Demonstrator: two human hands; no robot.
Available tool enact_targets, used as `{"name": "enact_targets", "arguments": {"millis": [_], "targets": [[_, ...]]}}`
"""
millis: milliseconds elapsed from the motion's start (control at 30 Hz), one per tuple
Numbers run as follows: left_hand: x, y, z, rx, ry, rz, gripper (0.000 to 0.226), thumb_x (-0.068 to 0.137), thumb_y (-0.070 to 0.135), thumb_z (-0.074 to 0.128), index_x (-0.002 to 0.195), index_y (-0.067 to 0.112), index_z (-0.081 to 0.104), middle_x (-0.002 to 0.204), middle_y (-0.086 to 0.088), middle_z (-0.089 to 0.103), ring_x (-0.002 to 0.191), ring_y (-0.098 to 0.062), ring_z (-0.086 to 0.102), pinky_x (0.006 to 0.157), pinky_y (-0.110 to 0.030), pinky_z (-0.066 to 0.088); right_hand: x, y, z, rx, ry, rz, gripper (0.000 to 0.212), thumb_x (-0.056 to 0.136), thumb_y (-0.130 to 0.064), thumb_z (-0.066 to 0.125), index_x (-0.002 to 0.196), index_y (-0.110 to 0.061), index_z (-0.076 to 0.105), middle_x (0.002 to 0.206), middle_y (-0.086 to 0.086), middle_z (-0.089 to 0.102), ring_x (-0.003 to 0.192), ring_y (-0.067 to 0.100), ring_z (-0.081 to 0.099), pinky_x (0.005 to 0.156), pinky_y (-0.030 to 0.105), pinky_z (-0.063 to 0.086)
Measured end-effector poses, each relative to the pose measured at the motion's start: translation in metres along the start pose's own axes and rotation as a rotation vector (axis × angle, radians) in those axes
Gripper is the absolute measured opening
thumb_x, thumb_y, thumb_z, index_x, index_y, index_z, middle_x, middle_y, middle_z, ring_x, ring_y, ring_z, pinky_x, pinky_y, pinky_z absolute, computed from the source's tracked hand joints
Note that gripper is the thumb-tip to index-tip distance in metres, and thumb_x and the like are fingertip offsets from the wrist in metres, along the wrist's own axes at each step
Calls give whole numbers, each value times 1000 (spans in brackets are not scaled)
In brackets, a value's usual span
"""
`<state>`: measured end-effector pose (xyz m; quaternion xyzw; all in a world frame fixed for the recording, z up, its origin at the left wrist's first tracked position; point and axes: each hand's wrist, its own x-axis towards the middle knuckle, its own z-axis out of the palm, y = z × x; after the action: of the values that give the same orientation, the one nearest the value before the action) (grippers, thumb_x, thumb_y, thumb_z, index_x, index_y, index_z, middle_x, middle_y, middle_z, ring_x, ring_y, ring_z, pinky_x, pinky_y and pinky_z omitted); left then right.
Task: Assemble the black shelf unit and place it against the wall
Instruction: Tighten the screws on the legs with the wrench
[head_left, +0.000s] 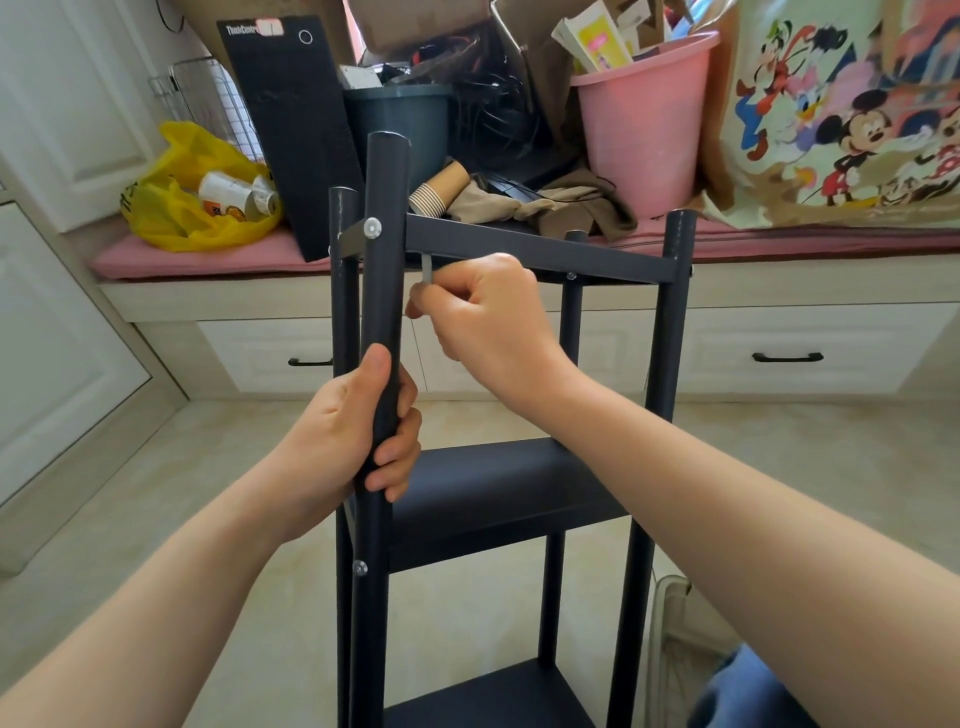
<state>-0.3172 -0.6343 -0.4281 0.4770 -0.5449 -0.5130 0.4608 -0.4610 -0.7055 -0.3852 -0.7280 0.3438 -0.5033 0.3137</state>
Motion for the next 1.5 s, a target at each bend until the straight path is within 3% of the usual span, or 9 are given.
{"name": "enact_targets", "arguments": {"millis": [500, 600, 700, 800, 900, 1067, 1267, 1367, 1500], "targets": [[-1, -1, 0, -11, -13, 7, 54, 81, 74, 44, 68, 22, 50, 51, -1, 31, 37, -16, 30, 42, -28, 40, 3, 6, 10, 14, 22, -20, 33, 95, -7, 58, 68, 7, 69, 62, 14, 67, 63, 30, 62, 68, 39, 50], [-1, -1, 0, -22, -22, 9, 54, 80, 74, 45, 69, 21, 50, 50, -1, 31, 37, -15, 30, 42, -28, 41, 2, 8, 15, 10, 36, -37, 34, 96, -8, 57, 68, 8, 68, 62, 11, 67, 57, 15, 61, 66, 34, 50], [-1, -1, -1, -25, -27, 6, 55, 82, 74, 44, 69, 21, 50, 50, -1, 31, 37, -15, 30, 42, -27, 41, 1, 12, 21, 27, 54, -45, 37, 98, -7, 56, 63, 3, 62, 54, 0, 59, 48, 0, 53, 56, 17, 43], [-1, -2, -2, -24, -50, 11, 61, 81, 81, 50, 71, 21, 49, 50, -1, 31, 37, -15, 31, 43, -28, 41, 3, 17, 27, 38, 88, -59, 39, 99, -7, 56, 59, -6, 59, 49, -8, 51, 47, 7, 50, 56, 17, 41], [-2, -1, -2, -18, -70, 14, 68, 69, 87, 58, 72, 20, 49, 51, -1, 32, 38, -15, 31, 44, -29, 42, 5, 21, 32, 36, 124, -105, 38, 98, -6, 56, 62, 2, 59, 50, -5, 53, 47, 13, 56, 55, 12, 40], [-4, 0, -3, -5, -82, 24, 67, 68, 88, 58, 71, 21, 50, 51, -1, 32, 38, -15, 31, 45, -30, 44, 8, 26, 37, 36, 165, -147, 35, 98, -6, 57, 64, 2, 60, 51, -8, 50, 44, 4, 51, 56, 11, 39], [-6, 0, -2, -8, -90, 23, 66, 69, 88, 58, 71, 22, 50, 51, -1, 32, 37, -15, 31, 45, -30, 44, 6, 24, 42, 39, 229, -168, 39, 98, -6, 58, 60, -13, 52, 54, -4, 53, 44, 0, 48, 55, 7, 35], [-6, -1, -3, -1, -78, 24, 61, 78, 82, 53, 71, 22, 50, 51, -2, 32, 37, -16, 31, 45, -30, 43, 5, 25, 39, 20, 207, -154, 37, 99, -7, 58, 62, -2, 60, 53, -6, 52, 45, 5, 50, 57, 11, 39], [-5, 0, -3, 12, -40, 11, 57, 82, 77, 47, 68, 22, 50, 50, -2, 32, 37, -16, 31, 45, -30, 44, -1, 28, 30, -50, 122, -141, 35, 98, -9, 57, 67, 5, 65, 55, 10, 62, 53, 27, 58, 67, 38, 48]]}}
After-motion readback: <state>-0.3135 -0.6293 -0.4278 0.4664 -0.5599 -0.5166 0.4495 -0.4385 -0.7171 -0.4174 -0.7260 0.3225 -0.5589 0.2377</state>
